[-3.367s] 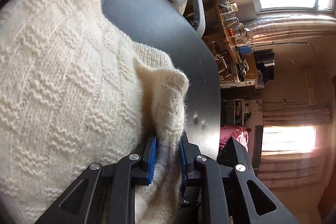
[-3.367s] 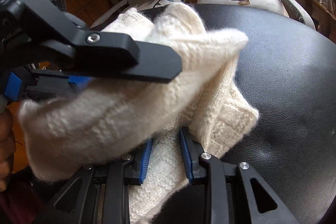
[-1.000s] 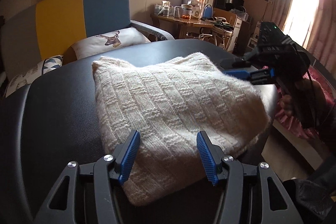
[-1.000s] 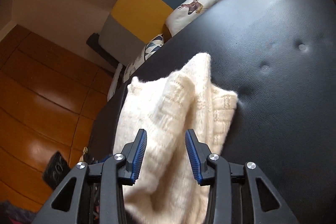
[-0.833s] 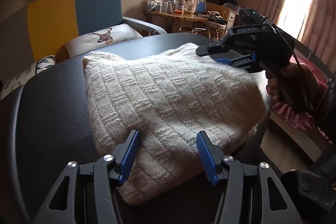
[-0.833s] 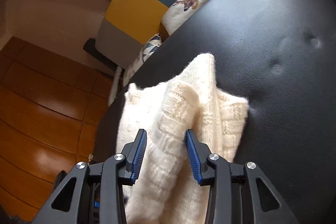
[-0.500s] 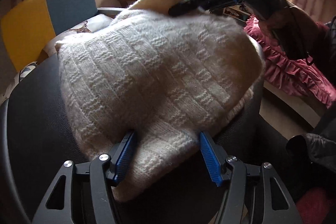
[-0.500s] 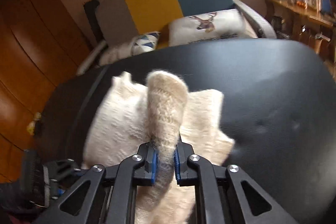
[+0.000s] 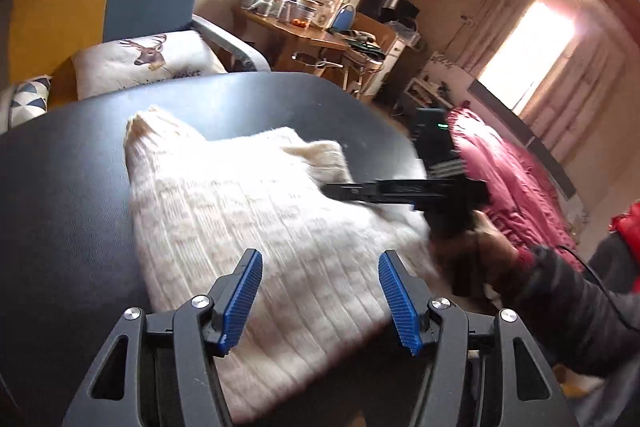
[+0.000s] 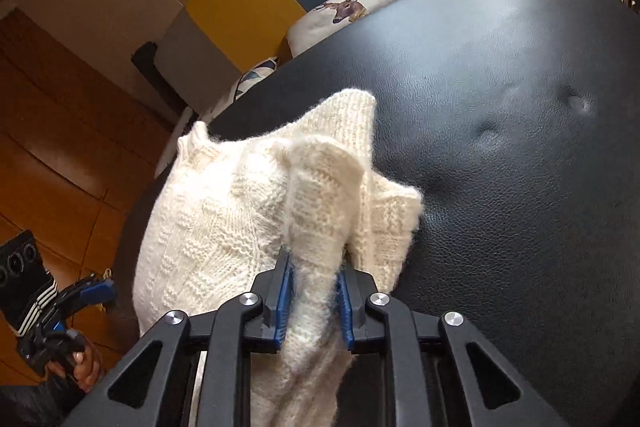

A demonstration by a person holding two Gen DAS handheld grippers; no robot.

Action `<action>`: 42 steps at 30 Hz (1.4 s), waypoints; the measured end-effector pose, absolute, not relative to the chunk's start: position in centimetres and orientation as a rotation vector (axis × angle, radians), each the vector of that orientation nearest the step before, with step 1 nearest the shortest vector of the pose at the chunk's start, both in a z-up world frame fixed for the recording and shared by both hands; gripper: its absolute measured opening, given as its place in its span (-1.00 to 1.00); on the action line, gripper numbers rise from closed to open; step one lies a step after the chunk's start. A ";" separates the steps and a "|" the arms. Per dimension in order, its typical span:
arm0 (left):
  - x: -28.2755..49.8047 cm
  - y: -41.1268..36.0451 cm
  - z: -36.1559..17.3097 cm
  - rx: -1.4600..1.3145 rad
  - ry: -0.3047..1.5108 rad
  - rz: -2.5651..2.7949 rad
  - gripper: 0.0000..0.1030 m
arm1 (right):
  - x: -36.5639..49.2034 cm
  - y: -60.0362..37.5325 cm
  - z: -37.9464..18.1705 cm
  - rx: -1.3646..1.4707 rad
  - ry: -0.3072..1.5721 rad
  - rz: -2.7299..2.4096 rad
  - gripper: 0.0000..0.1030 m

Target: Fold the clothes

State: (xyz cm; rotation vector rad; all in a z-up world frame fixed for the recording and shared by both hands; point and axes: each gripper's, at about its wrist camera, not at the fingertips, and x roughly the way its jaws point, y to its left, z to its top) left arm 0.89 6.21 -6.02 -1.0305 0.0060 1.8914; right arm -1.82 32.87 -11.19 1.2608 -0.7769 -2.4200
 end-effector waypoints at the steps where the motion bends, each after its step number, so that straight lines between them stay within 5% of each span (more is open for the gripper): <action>1: 0.5 7.1 -6.1 -1.038 0.023 1.901 0.20 | -1.2 32.8 -10.0 1.241 -0.735 -2.451 -0.60; 8: 3.5 11.4 -7.8 -1.025 0.233 1.858 0.20 | 2.3 28.8 -4.1 1.067 -0.307 -2.447 -0.54; 14: 4.7 10.4 -10.0 -1.070 0.238 1.834 0.23 | 2.2 24.1 -8.6 1.330 -0.003 -2.261 -0.63; 18: 5.8 9.4 -12.3 -1.081 0.218 1.847 0.23 | 2.9 25.2 -11.0 1.296 -0.046 -2.259 -0.63; 24: 1.1 4.2 -7.7 -1.084 -0.154 1.882 0.26 | 3.5 25.7 -11.5 1.238 -0.120 -2.312 -0.63; 28: -5.8 1.0 -7.2 -1.171 -0.239 2.029 0.59 | 3.9 26.0 -11.5 1.220 -0.163 -2.332 -0.63; 36: -11.5 1.7 -13.5 -1.464 -0.419 1.760 0.66 | 4.3 26.3 -11.3 1.205 -0.221 -2.338 -0.63; 40: -11.6 2.1 -14.9 -1.466 -0.474 1.744 0.90 | 4.3 26.4 -11.3 1.201 -0.233 -2.335 -0.64; 42: -11.2 2.4 -15.1 -1.457 -0.455 1.758 0.70 | 4.4 26.4 -11.3 1.196 -0.241 -2.337 -0.64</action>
